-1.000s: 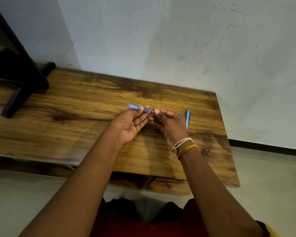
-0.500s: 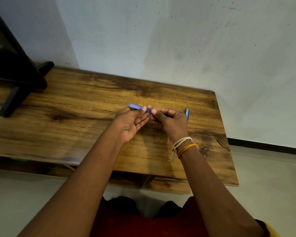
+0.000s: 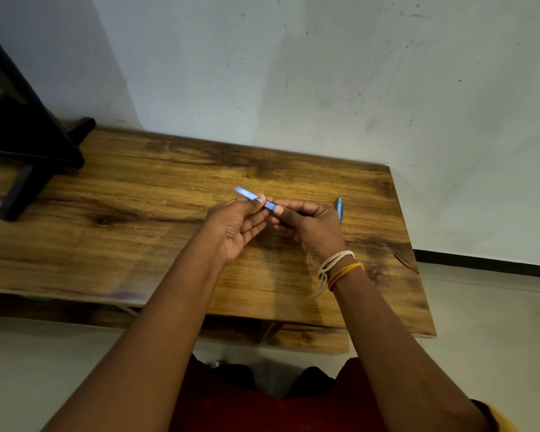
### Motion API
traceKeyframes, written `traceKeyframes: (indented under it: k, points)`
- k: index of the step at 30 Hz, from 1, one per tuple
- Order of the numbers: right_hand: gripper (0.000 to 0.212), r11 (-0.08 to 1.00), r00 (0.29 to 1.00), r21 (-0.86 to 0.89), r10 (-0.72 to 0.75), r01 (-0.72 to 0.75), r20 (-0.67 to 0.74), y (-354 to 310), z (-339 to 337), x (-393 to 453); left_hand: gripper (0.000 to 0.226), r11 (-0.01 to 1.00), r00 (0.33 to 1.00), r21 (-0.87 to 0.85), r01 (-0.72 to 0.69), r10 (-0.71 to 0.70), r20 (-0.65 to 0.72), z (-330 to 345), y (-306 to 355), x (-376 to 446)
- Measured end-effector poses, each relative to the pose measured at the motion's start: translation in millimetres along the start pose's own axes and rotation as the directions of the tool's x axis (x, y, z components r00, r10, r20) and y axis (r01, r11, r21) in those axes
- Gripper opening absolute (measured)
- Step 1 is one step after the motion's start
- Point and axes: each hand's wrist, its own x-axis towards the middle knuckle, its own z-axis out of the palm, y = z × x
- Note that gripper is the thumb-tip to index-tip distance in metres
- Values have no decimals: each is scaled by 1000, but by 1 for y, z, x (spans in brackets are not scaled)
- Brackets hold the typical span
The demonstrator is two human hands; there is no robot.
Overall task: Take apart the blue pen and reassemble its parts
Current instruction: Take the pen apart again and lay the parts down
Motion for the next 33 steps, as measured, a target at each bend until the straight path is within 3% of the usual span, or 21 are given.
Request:
traceKeyframes:
  k: [7, 10, 11, 13, 14, 16, 19, 21, 23, 26, 30, 33]
  points:
    - [4, 997, 990, 51, 72, -66, -121, 2, 5, 3, 10, 999, 999, -19, -41, 42, 30, 4, -3, 1]
    - [2, 986, 992, -162, 25, -45, -125, 1, -1, 2, 13, 999, 998, 30, -45, 44, 37, 6, -3, 1]
    - [6, 937, 990, -348, -38, -13, -139, 1, -4, 3, 13, 996, 999, 69, -48, 47, 18, 6, -4, 0]
    - [21, 692, 957, -721, -230, 34, -175, -2, -13, 3, 16, 970, 994, 229, -82, 96, -51, 6, -6, 1]
    - [28, 575, 931, -818, -304, 11, -201, -6, -19, 2, 16, 933, 986, 342, -109, 146, -84, 5, -8, 3]
    - [33, 453, 902, -887, -336, -96, -270, -15, -29, 0, 11, 849, 966, 507, -149, 233, -107, 3, -10, 4]
    - [42, 350, 916, -897, -196, -269, -351, -21, -46, -1, 16, 817, 964, 558, -147, 245, -104, 5, -17, 5]
    - [48, 303, 930, -897, -80, -320, -359, -20, -50, -3, 22, 809, 966, 570, -142, 240, -99, 8, -22, 6]
    - [45, 256, 939, -914, -60, -313, -339, -16, -50, -4, 22, 793, 963, 593, -143, 250, -103, 10, -27, 8]
    - [35, 307, 932, -909, -138, -280, -334, -11, -47, -2, 17, 751, 946, 645, -142, 295, -134, 13, -31, 14]
    - [25, 492, 920, -857, -246, -152, -304, -2, -43, 2, 18, 671, 909, 723, -164, 388, -154, 19, -39, 20]
    - [23, 494, 922, -864, -284, -95, -263, 4, -39, 4, 23, 556, 857, 809, -190, 496, -139, 22, -43, 21]
